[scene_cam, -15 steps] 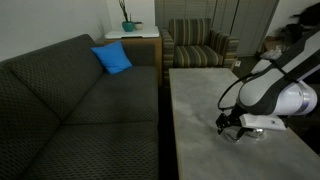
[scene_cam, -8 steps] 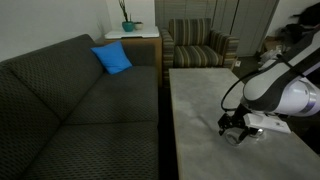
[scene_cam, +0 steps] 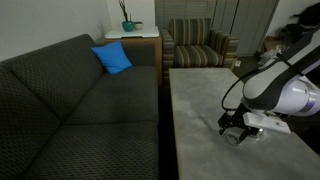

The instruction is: Use the silver lid to cover the silver tin

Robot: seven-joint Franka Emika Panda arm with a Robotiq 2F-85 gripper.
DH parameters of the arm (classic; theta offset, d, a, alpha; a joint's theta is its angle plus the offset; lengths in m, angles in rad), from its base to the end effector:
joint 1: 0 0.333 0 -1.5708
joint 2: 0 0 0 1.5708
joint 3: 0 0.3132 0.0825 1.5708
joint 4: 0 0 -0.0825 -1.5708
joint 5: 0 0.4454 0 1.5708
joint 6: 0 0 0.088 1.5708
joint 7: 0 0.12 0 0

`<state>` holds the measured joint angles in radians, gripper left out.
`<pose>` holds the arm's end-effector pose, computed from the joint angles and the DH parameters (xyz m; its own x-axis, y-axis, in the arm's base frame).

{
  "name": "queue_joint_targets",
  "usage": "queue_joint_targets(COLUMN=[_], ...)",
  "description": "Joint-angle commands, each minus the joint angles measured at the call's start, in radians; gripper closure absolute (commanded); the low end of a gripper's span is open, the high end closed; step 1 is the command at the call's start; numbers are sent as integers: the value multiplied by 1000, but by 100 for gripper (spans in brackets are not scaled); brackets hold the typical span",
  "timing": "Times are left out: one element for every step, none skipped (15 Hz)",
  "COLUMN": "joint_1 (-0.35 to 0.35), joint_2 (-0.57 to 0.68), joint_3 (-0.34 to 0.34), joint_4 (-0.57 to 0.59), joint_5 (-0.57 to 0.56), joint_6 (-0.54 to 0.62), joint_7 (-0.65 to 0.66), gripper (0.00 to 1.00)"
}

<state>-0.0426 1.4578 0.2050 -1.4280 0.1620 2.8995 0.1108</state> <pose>0.6053 0.0956 -0.2312 0.9591 -0.2794 -0.0455 -0.2821 -0.9298 -0.2364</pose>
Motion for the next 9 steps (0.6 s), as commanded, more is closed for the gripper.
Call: queue_joint_targets(joint_1=[1,-4,-13,4,19,42,59,72,89], joint_2=[75,77,77,77,76,56,30,17,3], joint_3=[-15,-8,6,-3,-14,-35,-53,-66,-82], joint_4=[24,20,20,27,30,5,-31,-51,-75], joint_5=[23,23,18,14,10,9,12,13,15], joint_6=[-22,-9,8,21,36,63,89,104,126], joint_7=[-1,-9,-27,-21,-15,8,25,36,53], gripper=[0,0,0,0,0,0,0,0,0])
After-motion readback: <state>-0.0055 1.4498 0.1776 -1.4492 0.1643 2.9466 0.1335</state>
